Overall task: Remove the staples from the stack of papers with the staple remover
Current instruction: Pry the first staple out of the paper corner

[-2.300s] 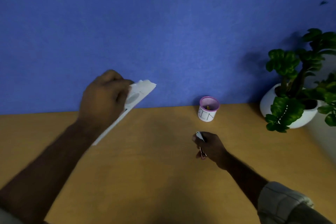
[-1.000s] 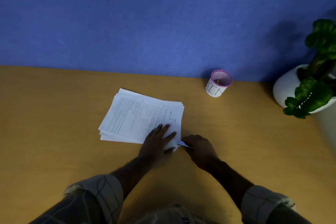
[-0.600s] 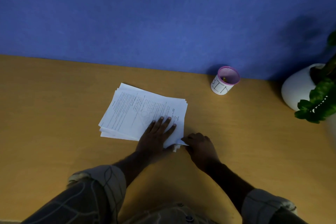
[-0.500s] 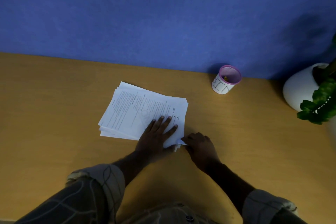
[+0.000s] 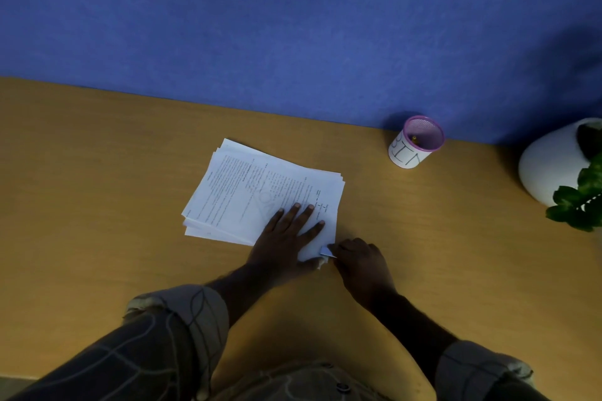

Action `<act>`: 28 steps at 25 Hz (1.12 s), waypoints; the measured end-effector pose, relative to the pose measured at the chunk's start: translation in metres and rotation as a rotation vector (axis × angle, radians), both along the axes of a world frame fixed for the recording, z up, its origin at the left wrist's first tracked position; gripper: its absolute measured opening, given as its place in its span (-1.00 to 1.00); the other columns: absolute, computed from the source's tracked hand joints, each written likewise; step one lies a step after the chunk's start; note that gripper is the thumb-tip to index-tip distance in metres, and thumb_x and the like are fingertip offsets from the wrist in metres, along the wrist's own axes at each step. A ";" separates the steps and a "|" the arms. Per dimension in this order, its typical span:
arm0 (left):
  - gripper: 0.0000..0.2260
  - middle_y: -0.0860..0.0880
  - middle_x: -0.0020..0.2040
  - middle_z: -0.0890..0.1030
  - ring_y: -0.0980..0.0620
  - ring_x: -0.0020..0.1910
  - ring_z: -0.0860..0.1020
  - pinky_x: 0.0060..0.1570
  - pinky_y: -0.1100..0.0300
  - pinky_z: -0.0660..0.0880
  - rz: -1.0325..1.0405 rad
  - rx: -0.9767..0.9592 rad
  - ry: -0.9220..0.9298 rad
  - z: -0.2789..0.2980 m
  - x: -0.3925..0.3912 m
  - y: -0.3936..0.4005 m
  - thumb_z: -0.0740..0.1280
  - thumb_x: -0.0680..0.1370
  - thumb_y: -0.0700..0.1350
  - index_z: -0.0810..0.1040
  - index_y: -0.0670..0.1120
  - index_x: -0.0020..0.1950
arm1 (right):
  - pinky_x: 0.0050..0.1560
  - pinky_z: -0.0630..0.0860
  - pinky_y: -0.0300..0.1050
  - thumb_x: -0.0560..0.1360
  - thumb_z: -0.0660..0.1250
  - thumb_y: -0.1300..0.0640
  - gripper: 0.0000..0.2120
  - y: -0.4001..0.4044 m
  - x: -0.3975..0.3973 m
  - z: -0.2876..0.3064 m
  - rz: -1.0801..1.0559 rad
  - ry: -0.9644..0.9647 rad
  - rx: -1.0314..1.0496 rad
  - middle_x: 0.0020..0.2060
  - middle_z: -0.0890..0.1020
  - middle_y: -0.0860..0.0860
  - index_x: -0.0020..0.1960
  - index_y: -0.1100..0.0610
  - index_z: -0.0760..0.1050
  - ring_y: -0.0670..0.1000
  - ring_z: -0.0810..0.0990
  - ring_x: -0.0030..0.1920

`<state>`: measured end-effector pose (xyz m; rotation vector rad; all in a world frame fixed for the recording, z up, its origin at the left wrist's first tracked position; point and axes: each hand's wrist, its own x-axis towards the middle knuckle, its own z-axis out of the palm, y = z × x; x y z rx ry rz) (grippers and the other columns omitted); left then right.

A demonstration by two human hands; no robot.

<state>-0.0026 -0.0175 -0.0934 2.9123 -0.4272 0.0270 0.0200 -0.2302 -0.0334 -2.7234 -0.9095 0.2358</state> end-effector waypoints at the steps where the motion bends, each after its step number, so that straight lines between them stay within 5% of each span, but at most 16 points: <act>1: -0.31 -0.10 0.62 0.17 -0.17 0.59 0.14 0.52 -0.21 0.13 0.002 0.002 0.000 0.000 0.000 0.000 0.08 0.55 0.42 0.22 0.08 0.58 | 0.00 0.47 -0.04 0.54 0.31 0.11 -0.74 0.000 -0.001 0.000 0.004 -0.013 0.004 0.03 0.66 0.00 0.22 0.03 0.56 0.02 0.58 0.03; 28: -0.36 -0.11 0.61 0.21 -0.17 0.59 0.14 0.52 -0.20 0.12 0.005 -0.017 -0.054 0.002 -0.001 0.001 0.08 0.57 0.37 0.29 0.06 0.55 | -0.14 0.55 -0.07 0.49 0.40 0.15 -0.74 0.008 -0.020 -0.014 -0.124 -0.089 0.072 -0.02 0.68 0.04 0.17 0.11 0.59 0.01 0.63 -0.14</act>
